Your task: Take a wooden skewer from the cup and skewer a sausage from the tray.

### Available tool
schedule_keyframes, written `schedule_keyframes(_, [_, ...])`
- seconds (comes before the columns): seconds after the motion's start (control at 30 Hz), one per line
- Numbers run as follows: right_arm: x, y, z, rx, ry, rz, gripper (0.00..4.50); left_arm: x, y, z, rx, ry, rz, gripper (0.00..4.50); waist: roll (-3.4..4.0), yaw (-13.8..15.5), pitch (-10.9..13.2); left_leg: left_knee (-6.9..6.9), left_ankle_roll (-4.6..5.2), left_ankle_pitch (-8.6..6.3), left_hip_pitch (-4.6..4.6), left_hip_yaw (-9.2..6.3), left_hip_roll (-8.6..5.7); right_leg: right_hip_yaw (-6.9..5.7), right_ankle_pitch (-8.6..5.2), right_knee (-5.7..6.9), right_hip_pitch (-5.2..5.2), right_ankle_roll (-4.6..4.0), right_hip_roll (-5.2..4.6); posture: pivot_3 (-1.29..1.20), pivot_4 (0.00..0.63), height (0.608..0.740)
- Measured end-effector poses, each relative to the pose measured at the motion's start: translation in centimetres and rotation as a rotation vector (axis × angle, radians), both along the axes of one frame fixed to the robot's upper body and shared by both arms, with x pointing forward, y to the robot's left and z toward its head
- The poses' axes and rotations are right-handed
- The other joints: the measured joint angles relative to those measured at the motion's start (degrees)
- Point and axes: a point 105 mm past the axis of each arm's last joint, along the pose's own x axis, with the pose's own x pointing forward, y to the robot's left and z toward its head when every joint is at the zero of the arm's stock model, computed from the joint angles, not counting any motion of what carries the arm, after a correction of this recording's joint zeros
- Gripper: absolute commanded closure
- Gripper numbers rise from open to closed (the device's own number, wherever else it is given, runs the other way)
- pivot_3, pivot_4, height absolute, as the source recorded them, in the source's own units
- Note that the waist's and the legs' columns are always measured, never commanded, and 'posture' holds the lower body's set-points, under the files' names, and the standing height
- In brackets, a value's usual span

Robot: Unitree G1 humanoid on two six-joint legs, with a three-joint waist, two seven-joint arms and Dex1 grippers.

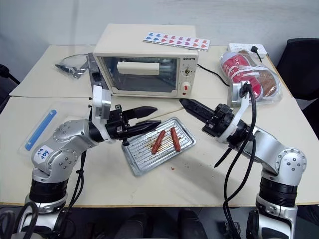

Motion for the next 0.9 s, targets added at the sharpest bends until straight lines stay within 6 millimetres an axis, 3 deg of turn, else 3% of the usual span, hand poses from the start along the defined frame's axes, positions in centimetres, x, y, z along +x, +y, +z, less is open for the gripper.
schedule_keyframes(0.37, [0.26,-0.02,-0.04,0.027,0.015,-0.019,4.50,-0.11,-0.72,0.21,-0.014,-0.015,-0.018,2.29,0.01,-0.1,0.0,0.00,-0.01,0.00,0.00,0.00,0.00,0.00,0.00,0.02,-0.01,0.00,0.00,0.00,0.150,0.740])
schedule_keyframes(0.47, [0.29,0.05,-0.09,0.030,0.019,-0.019,4.50,-0.12,-0.72,0.22,-0.015,-0.015,-0.019,2.75,0.01,-0.1,0.0,0.00,-0.01,0.00,0.00,0.00,0.00,0.00,0.00,0.02,-0.01,0.00,0.00,0.00,0.150,0.740])
schedule_keyframes(0.7, [0.36,0.05,-0.03,0.041,0.020,-0.022,4.50,-0.16,-0.88,0.16,-0.028,-0.004,-0.035,4.45,0.01,-0.1,0.0,0.00,-0.01,0.00,0.00,0.00,0.00,0.00,0.00,0.02,-0.02,0.00,0.00,0.00,0.150,0.740])
schedule_keyframes(0.87, [0.39,0.05,0.05,0.047,0.019,-0.024,4.50,-0.13,-0.92,0.18,-0.034,-0.003,-0.034,4.45,0.01,-0.1,0.0,0.00,-0.01,0.00,0.00,0.00,0.00,0.00,0.00,0.03,-0.02,0.00,0.00,0.00,0.150,0.740])
schedule_keyframes(0.9, [0.39,0.05,0.05,0.047,0.019,-0.024,4.26,-0.12,-0.92,0.18,-0.034,-0.004,-0.033,4.49,0.01,-0.1,0.0,0.00,-0.01,0.01,0.00,0.00,0.00,0.00,0.00,0.03,-0.02,0.00,0.00,0.00,0.150,0.740])
